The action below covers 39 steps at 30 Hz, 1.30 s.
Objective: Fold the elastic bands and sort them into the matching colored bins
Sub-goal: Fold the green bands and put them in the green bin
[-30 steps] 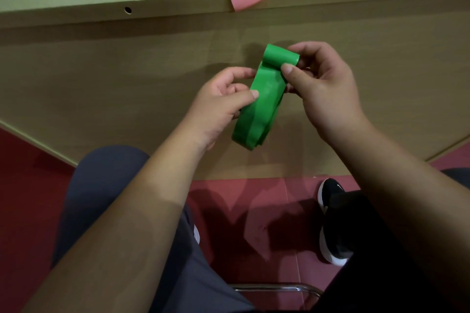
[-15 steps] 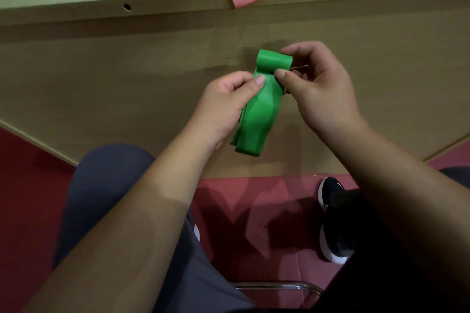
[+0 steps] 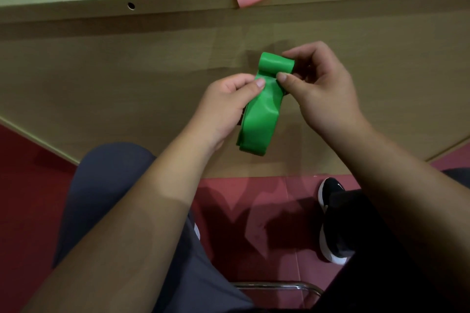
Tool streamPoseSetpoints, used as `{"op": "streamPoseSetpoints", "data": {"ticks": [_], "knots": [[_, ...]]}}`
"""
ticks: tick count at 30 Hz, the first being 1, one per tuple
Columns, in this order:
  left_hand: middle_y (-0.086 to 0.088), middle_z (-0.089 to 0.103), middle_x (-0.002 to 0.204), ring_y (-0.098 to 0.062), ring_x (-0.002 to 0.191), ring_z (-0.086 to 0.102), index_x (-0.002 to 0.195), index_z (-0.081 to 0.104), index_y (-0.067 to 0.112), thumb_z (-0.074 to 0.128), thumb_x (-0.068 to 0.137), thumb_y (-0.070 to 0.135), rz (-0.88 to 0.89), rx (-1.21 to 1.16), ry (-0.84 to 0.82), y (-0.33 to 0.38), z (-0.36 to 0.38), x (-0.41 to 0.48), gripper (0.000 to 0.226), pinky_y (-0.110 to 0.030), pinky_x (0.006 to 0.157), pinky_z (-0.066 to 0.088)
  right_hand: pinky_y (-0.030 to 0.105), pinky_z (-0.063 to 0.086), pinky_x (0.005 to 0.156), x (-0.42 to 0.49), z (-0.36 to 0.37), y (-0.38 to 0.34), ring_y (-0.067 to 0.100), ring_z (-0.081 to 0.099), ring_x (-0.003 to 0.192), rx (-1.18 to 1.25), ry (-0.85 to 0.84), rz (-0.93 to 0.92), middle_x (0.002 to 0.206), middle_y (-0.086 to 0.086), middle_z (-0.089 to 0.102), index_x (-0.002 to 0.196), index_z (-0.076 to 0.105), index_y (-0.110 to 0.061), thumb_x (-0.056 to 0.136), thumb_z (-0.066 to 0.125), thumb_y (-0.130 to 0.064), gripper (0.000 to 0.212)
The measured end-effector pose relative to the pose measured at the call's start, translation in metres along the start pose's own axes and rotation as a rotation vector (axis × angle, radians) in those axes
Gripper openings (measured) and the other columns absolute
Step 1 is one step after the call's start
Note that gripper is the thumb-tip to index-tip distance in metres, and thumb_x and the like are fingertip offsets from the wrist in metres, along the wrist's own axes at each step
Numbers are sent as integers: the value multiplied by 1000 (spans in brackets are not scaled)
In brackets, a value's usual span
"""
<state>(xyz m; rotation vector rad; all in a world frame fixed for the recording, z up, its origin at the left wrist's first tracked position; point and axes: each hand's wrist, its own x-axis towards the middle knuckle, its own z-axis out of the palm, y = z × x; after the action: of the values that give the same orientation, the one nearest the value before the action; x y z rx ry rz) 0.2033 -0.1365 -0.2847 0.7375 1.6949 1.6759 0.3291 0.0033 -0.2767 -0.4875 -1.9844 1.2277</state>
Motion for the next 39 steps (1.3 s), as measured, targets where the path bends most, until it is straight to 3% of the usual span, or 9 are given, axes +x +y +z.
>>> {"op": "streamPoseSetpoints", "data": {"ticks": [4,9,15,18,21,26,29,32,39], "knots": [[-12,80,103,-20,91,74,113,78,8,68,102,17,-32,-64,-6,2,-3,1,17,-33,85,58,50,59,85,-1,-2,-1,29,67,92,22,-11,7,100,4,73,111,69,-20,89,79,-15,25],[-17,79,107,-23,94,74,109,79,9,70,101,19,-63,-90,21,3,-4,1,16,-38,91,57,46,57,85,-3,1,-1,12,62,85,71,-38,44,93,-8,72,102,70,-21,83,81,-10,25],[-20,79,105,-24,89,74,111,77,-2,75,98,34,-69,-78,36,2,-3,-1,38,-35,82,56,46,57,85,-5,3,-1,12,59,86,87,-109,40,100,-16,74,93,66,-26,80,77,-7,25],[-16,80,101,-21,87,76,111,76,-1,73,99,29,-82,-87,38,0,-3,-1,32,-29,76,59,46,56,87,-4,3,-1,15,60,89,74,-122,7,103,-2,74,94,67,-25,85,71,-14,15],[-16,80,102,-20,88,75,110,76,2,72,100,24,-69,-97,21,0,-4,0,24,-30,78,58,59,55,91,-2,3,-1,24,61,93,164,-126,36,103,23,69,97,69,-22,91,72,-16,10],[-21,78,113,-34,107,76,121,73,1,68,103,20,-35,-120,-24,5,-2,-4,27,-42,96,60,38,61,79,1,3,-2,16,66,84,260,-151,194,100,10,68,114,67,-12,97,72,-19,19],[-18,79,113,-33,106,77,125,73,5,68,103,20,-48,-106,-33,10,-4,-6,27,-41,91,61,40,63,81,2,0,0,18,68,78,233,-204,210,95,15,69,116,71,-8,103,69,-14,14],[-17,78,116,-34,110,76,128,71,9,67,103,20,-80,-105,-72,14,-5,-8,28,-48,99,59,43,65,81,3,-3,-1,23,70,79,175,-215,176,100,18,70,118,73,-13,100,73,-12,18],[-20,76,122,-40,113,74,130,71,8,69,102,21,-57,-172,-53,13,-5,-6,31,-49,101,59,31,61,79,1,-2,-4,17,71,88,235,-236,178,114,20,72,121,69,-15,94,73,3,33]]}}
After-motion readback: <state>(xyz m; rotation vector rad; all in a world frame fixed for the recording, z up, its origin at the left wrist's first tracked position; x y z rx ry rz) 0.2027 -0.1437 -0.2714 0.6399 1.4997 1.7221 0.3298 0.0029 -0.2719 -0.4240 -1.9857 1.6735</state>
